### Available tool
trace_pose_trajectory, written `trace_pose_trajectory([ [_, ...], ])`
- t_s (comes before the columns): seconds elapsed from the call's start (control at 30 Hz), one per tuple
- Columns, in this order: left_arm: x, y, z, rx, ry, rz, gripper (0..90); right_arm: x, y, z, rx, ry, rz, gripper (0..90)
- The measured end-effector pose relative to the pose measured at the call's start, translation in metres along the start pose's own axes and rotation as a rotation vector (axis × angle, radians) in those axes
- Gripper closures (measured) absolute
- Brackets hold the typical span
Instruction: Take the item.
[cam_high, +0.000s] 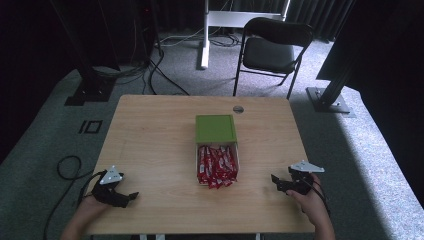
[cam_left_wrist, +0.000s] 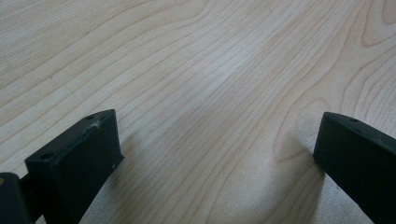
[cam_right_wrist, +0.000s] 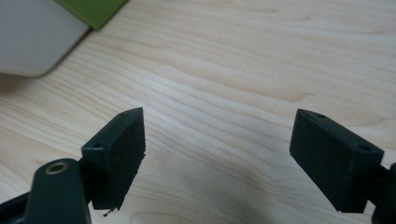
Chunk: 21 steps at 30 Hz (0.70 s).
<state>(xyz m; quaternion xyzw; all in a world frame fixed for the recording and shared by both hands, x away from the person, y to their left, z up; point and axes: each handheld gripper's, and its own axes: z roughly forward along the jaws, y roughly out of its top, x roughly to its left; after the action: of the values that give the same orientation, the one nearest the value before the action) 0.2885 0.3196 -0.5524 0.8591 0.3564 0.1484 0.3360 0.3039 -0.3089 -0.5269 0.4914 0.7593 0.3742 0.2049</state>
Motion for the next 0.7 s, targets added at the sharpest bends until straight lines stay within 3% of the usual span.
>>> trace_pose_trajectory([
  [0.33, 0.000, 0.000, 0.000, -0.002, 0.000, -0.002, 1.5, 0.012, 0.023, -0.015, -0.068, 0.047, -0.005, 18.3],
  [0.7, 0.000, 0.000, 0.000, -0.002, 0.000, 0.000, 1.5, 0.037, 0.053, -0.022, -0.125, 0.124, -0.049, 18.3],
])
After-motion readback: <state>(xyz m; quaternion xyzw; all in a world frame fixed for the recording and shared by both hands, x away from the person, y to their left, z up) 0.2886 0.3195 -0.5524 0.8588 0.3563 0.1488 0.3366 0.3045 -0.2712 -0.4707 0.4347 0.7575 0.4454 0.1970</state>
